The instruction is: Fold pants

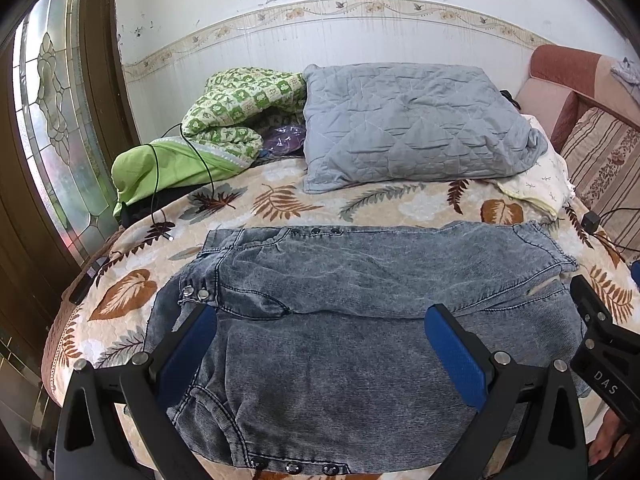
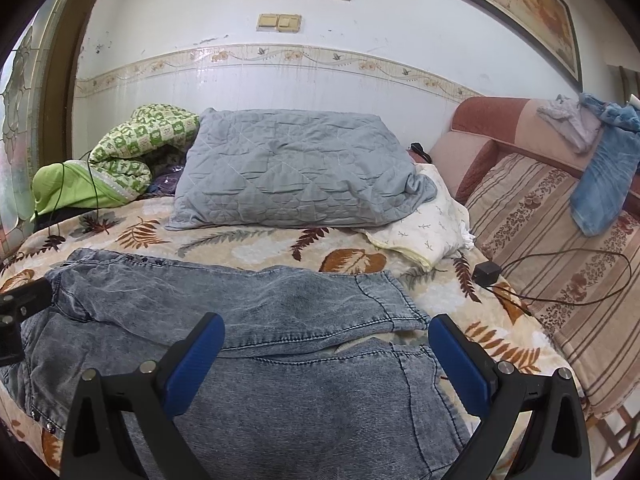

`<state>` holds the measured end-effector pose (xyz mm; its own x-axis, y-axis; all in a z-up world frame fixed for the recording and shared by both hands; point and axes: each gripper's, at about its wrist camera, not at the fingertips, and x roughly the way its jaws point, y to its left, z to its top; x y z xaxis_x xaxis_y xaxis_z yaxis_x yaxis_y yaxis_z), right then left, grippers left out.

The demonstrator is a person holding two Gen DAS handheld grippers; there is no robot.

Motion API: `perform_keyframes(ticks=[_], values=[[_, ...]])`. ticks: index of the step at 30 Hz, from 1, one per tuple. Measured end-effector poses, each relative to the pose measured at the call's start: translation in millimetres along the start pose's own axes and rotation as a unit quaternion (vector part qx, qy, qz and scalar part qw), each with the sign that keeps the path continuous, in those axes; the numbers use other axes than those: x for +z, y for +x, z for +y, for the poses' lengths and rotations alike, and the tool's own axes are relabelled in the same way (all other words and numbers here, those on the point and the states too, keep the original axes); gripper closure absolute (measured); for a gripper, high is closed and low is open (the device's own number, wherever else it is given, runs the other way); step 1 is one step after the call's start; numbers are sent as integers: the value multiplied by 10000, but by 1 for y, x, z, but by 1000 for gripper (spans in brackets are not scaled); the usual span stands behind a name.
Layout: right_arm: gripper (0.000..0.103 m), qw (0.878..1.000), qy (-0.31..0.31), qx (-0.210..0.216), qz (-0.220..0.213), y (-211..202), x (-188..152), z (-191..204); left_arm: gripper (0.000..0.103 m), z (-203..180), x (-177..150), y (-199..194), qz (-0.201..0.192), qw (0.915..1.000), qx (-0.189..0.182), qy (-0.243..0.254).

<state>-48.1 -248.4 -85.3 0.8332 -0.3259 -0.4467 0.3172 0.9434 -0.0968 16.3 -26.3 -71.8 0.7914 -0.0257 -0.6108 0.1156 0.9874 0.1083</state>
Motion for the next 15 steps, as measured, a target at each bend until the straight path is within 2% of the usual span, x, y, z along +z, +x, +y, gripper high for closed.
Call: perform_keyframes(ticks=[8,15], values=[[0,9999,-92,3,68,5,-1,4,0,3,-3,11,80,10000,10,-41],[0,9999,-68,65,100,9,1,9,0,10,-3,9,0,10000,72,-61]])
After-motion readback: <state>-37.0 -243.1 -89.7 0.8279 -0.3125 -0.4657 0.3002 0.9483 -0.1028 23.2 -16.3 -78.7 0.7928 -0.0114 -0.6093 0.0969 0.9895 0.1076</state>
